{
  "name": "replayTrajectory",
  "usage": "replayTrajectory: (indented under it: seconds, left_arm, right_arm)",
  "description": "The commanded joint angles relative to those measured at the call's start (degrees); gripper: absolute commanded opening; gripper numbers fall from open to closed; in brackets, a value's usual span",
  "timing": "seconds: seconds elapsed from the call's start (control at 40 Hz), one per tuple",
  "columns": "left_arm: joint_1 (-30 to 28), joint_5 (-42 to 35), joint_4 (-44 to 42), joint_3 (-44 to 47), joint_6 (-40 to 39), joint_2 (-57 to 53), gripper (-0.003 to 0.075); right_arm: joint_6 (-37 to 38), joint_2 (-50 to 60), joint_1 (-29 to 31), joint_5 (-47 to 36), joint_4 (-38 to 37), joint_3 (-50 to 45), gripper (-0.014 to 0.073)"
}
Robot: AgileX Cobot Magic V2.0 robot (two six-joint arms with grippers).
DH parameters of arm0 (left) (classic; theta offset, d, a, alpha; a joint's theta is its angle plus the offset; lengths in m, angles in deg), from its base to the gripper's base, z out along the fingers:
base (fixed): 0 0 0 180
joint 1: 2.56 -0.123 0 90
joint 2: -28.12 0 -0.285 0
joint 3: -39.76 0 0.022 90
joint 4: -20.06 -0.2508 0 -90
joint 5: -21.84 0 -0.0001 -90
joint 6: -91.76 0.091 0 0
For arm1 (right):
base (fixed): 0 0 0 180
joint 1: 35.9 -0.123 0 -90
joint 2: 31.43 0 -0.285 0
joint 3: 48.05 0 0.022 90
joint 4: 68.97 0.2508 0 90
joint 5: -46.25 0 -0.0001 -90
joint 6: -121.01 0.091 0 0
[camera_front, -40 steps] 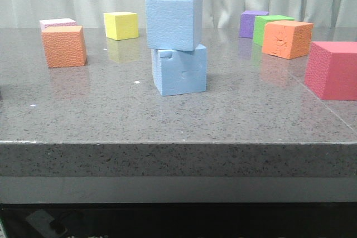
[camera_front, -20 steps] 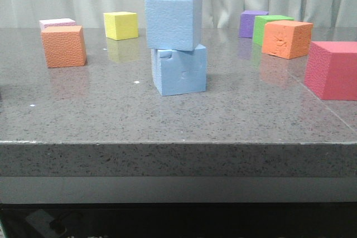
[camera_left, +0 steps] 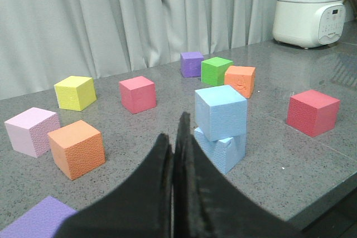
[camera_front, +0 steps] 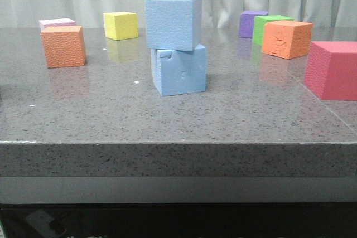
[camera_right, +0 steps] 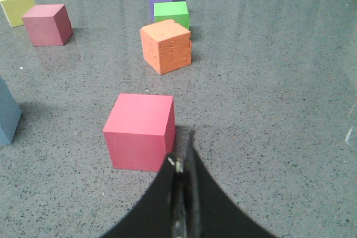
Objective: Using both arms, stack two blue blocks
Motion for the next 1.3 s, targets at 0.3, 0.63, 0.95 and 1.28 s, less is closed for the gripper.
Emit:
replayTrajectory:
  seconds: [0.3,0.63,0.95,1.28]
  left_arm:
    - [0.01,-5.41,9.44,0.53,9.33,-0.55,-0.0018]
    - [-11.54,-9.60,12.04,11.99,9.23,-9.77,-0.0018]
    - [-33.83,-10.47,17.92,22.70,9.23,-17.44,-0.0018]
    - [-45.47,-13.84,18.92,30.35,9.23,-17.69,-0.0018]
  right_arm:
    - [-0.47,-0.35,0.12,-4.80,-0.26,1.45,-0.0069]
    - [-0.47,-0.35,0.12,-4.80,-0.26,1.45,-0.0069]
    - [-0.47,-0.35,0.12,-4.74,-0.26,1.45,-0.0069]
    - [-0.47,-0.35,0.12,-4.74,-0.26,1.45,-0.0069]
